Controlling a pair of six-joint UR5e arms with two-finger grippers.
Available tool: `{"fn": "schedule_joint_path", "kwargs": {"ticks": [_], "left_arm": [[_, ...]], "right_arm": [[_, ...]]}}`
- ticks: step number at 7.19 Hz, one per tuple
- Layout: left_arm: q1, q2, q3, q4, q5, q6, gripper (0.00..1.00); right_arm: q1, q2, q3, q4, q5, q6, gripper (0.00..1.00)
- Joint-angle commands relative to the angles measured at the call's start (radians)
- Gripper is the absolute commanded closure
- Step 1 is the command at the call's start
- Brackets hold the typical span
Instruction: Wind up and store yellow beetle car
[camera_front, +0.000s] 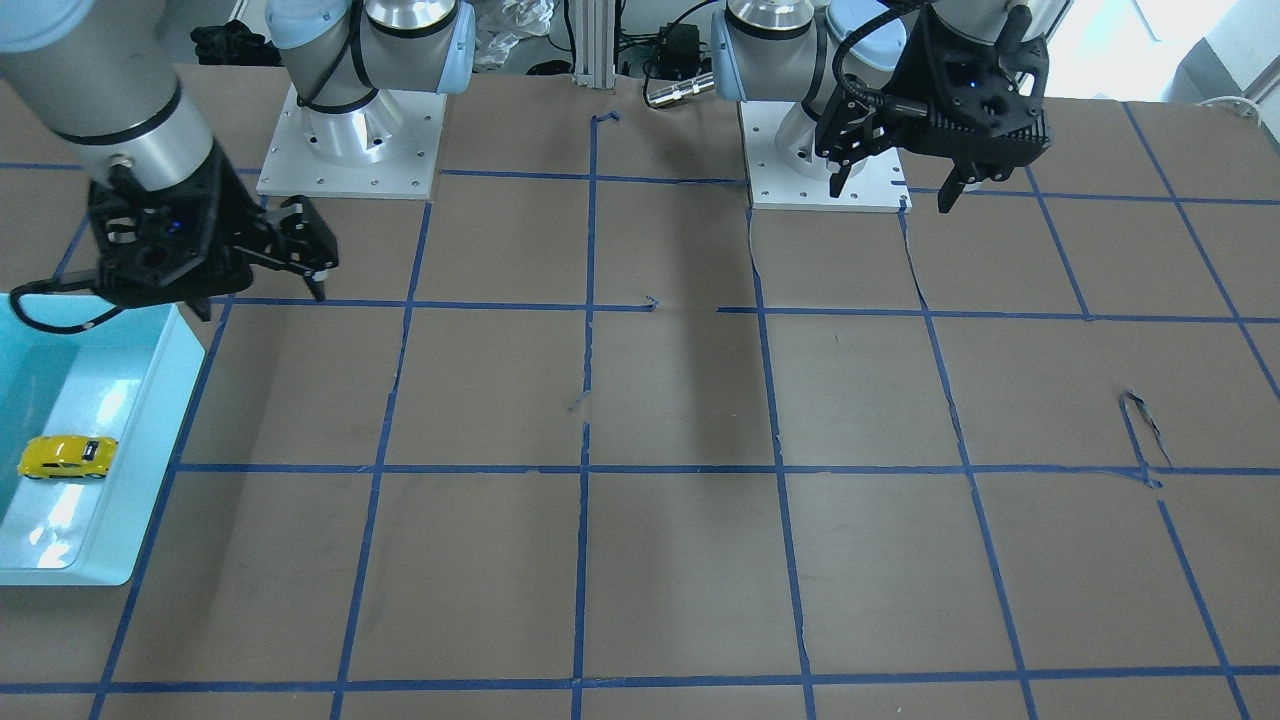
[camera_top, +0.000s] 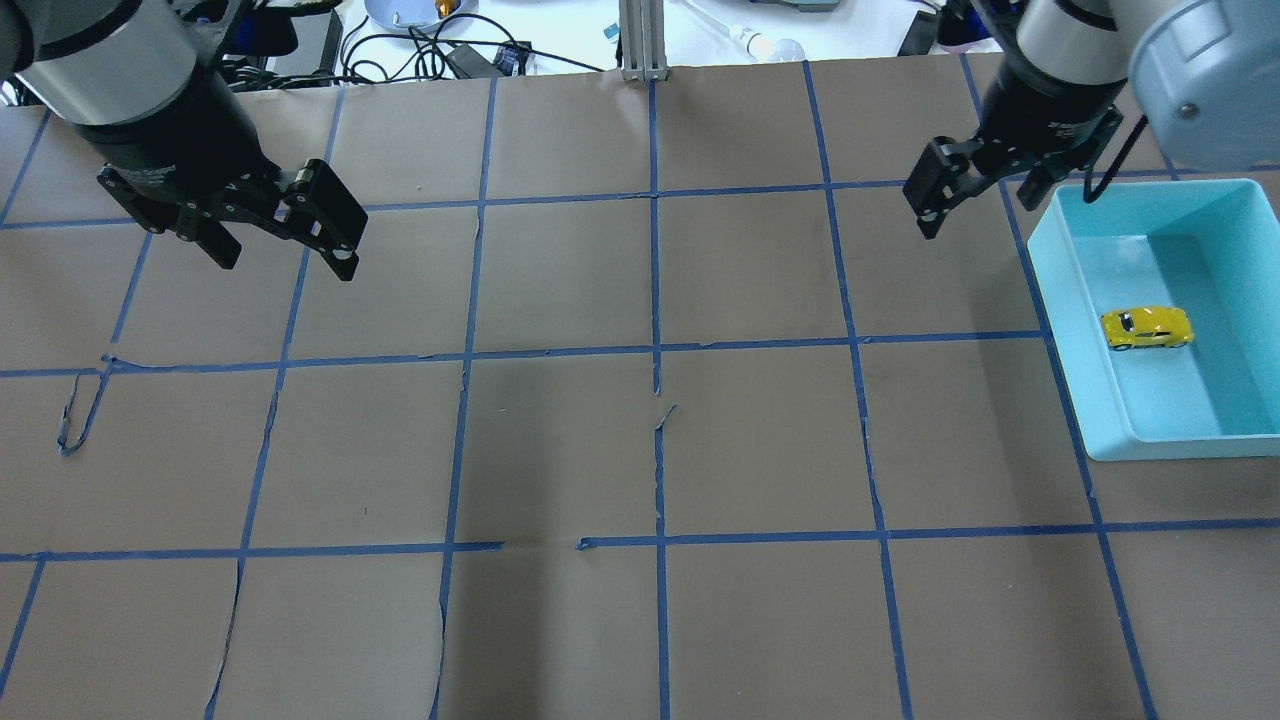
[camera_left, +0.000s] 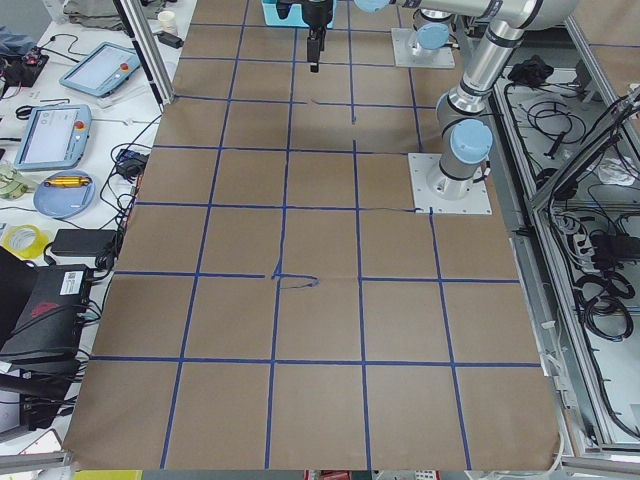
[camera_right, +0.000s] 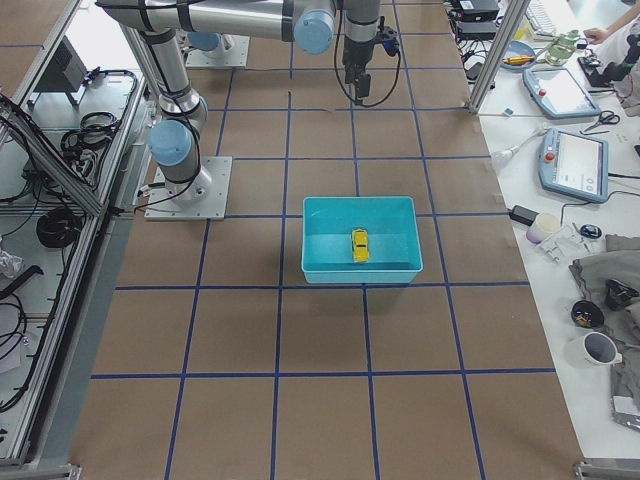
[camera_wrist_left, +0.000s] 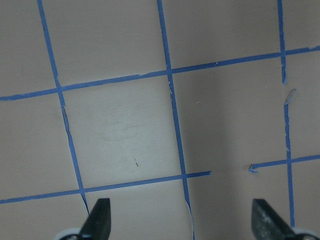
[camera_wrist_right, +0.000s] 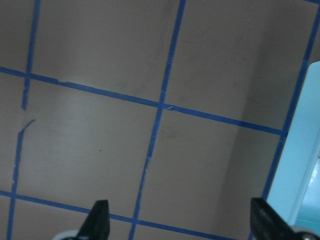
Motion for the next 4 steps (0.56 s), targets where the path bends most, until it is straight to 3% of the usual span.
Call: {"fn": "schedule_joint_path", "kwargs": {"ticks": [1,2,4], "left_arm": [[0.0,0.0,0.0,0.0,-0.001,0.0,0.0],[0.002,0.0,0.0,0.0,-0.001,0.0,0.0],[0.002,0.0,0.0,0.0,0.0,0.0,0.0]], "right_arm": [[0.088,-0.006,-0.004,-0.04,0.054,0.14,0.0],[0.065,-0.007,-0.001,-0.042,0.051,0.245,0.0],[-0.002,-0.032,-0.001,0.045,0.02,0.242,0.0]]}}
